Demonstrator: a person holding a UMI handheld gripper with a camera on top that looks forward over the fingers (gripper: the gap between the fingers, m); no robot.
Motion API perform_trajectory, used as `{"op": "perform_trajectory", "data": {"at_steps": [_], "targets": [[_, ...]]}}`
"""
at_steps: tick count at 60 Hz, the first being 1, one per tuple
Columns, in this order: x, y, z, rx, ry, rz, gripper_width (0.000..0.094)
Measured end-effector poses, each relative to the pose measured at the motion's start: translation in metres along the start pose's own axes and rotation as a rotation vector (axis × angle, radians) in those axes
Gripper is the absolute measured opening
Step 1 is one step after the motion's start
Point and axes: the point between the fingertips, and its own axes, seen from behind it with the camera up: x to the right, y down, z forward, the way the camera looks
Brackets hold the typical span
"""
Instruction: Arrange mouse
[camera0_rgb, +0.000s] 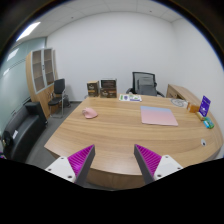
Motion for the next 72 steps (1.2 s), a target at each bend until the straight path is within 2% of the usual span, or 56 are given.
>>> {"op": "perform_trajectory", "data": {"at_steps": [8, 22, 39, 49, 72], "targets": [[-0.115, -0.023, 0.037, 0.019, 0.014, 0.026, 0.0829], [-0.207, -0.040, 0.109, -0.014, -0.044, -0.011, 0.0826], [-0.200, -0.084, 0.245, 0.031, -0.006, -0.062, 0.0824], [-0.188, -0.088, 0.323, -0.001, -0.018, -0.088, 0.0826], [-0.187, -0.100, 0.415, -0.040, -0.082, -0.104, 0.0816]]}}
